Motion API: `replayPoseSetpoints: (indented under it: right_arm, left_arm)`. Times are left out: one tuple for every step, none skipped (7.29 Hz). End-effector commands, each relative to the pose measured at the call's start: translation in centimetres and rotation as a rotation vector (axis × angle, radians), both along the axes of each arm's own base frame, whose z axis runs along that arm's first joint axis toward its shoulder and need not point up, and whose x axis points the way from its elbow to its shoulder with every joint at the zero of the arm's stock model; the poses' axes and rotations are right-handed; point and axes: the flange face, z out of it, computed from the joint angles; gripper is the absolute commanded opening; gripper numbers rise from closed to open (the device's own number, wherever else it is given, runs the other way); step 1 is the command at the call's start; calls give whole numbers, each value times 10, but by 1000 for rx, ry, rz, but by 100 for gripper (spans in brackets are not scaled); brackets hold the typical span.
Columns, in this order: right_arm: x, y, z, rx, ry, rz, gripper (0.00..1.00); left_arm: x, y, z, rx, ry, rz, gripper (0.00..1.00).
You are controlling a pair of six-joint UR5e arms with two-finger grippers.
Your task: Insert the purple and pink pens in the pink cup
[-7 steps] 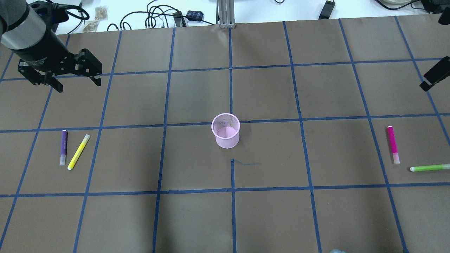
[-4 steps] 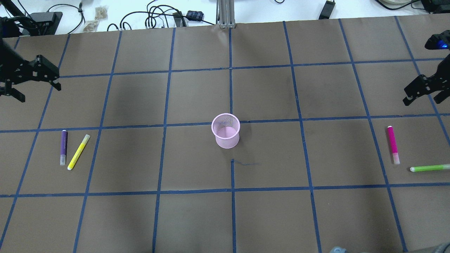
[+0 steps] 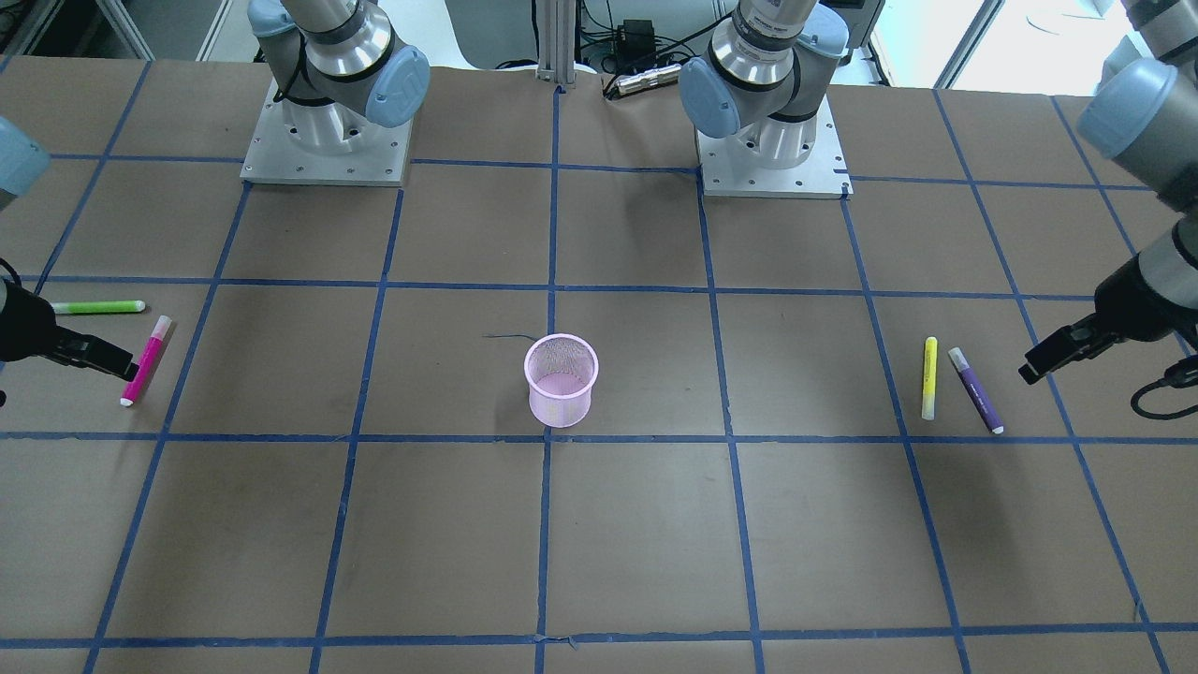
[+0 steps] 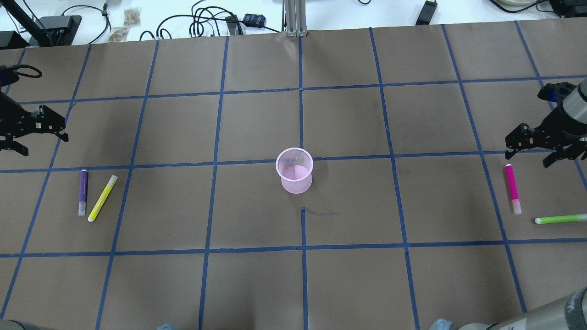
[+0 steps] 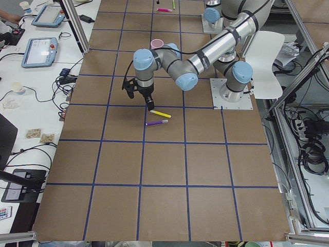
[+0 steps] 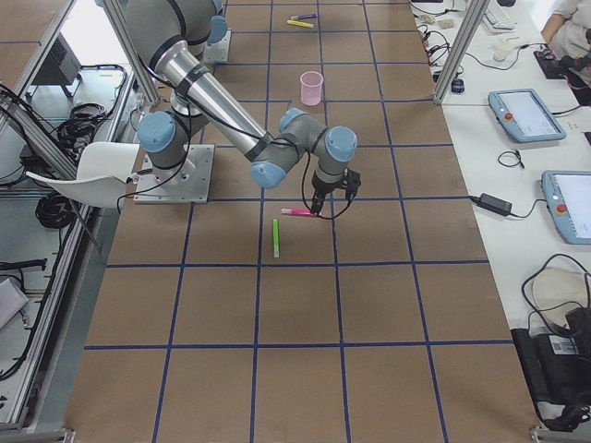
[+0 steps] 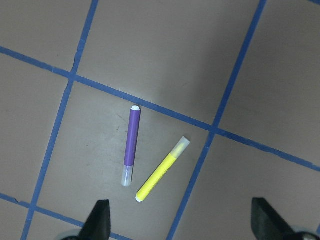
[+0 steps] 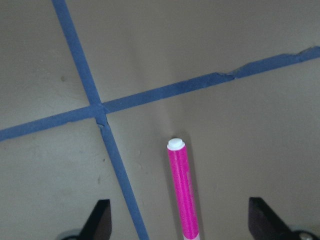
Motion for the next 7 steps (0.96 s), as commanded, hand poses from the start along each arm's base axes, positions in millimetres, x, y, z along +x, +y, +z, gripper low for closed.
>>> replayPoseSetpoints:
  right_arm:
    - [4, 7, -41, -6, 7, -6, 86]
    - [5, 8, -43, -6, 7, -8, 81]
    - [4, 7, -45, -15, 14, -3, 73]
    - [5, 8, -47, -9, 13, -5, 59]
    - [5, 8, -46, -12, 14, -15, 43]
    - [4, 8, -46, -13, 15, -15, 25]
    - [4, 8, -47, -12, 14, -17, 12]
  left_arm:
    - [18, -10, -57, -21, -12, -19, 100]
    - [21, -12, -77, 8, 5, -21, 100]
    - [22, -14, -96, 35, 26, -21, 100]
    - [23, -15, -108, 52, 37, -22, 100]
    - [25, -18, -119, 64, 46, -22, 100]
    - [26, -20, -131, 82, 58, -22, 93]
    - [26, -20, -139, 93, 66, -24, 77]
